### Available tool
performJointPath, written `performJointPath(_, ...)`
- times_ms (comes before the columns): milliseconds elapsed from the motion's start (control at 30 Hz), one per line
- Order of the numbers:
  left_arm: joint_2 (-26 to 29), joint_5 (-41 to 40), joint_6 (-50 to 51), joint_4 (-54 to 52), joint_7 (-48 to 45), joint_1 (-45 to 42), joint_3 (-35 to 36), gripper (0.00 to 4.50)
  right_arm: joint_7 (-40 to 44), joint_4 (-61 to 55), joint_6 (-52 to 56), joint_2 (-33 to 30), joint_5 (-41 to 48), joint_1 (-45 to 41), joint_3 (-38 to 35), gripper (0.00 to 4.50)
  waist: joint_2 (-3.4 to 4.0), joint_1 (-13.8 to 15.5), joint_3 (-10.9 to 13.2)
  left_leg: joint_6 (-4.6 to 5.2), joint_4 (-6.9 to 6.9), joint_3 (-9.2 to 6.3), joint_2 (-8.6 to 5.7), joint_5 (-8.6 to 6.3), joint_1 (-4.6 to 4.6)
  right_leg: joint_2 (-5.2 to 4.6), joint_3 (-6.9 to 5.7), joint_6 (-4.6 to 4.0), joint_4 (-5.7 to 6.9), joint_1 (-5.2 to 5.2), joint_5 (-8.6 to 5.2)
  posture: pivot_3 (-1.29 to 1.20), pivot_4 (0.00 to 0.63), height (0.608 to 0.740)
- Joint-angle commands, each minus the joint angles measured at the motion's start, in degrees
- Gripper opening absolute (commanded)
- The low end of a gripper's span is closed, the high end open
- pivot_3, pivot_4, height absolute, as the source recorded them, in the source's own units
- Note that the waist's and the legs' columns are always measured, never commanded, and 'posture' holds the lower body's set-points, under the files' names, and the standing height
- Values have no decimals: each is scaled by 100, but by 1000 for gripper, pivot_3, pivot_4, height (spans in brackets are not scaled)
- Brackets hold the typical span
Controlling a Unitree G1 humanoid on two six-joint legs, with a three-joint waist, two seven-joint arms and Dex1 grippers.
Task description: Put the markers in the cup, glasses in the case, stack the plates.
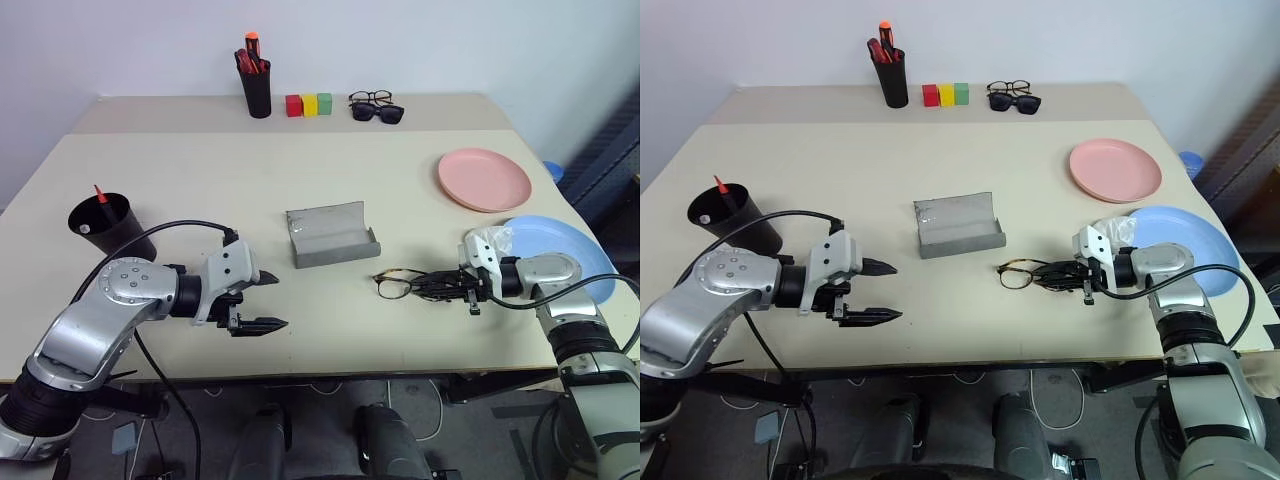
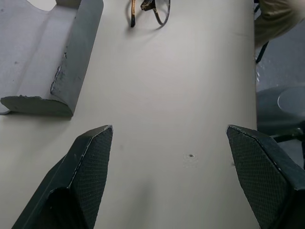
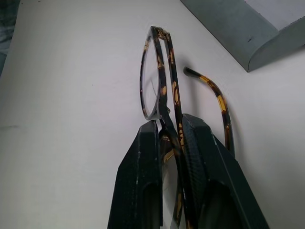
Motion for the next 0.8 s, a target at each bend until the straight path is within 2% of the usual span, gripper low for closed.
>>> performJointPath(33,29,-58,-12,-132,97,-6,76,3902,-80,-327,190,-107,74,134,-123,112,2,2,1,0,-1,1,0,0,0,0,0,-2,0,-2,0,0,150,740)
performJointPath(233,-3,-104,-5,-115,161,10,25,3902,-141,-1246,933,-66,521,-126,-323,112,11,10,7,2,-17,7,0,1,-9,0,5,-22,4,-22,10,0,150,740)
performJointPath(433,66,-279,79,-245,161,147,108,3902,-360,-1590,1725,377,837,-1340,-205,112,18,-32,11,2,-20,10,1,1,-11,1,6,-22,6,-33,10,0,150,740)
performJointPath(600,145,-383,98,-440,219,435,251,3902,-466,-735,1343,1140,588,-2300,4,112,17,2,11,2,-40,8,1,1,-11,2,6,-27,2,-40,5,0,150,740)
performJointPath(800,185,-472,195,-699,450,615,341,3902,-715,1059,21,1917,-107,-2833,258,112,17,14,12,1,-48,8,-1,2,-15,4,5,-29,3,-44,2,0,150,740)
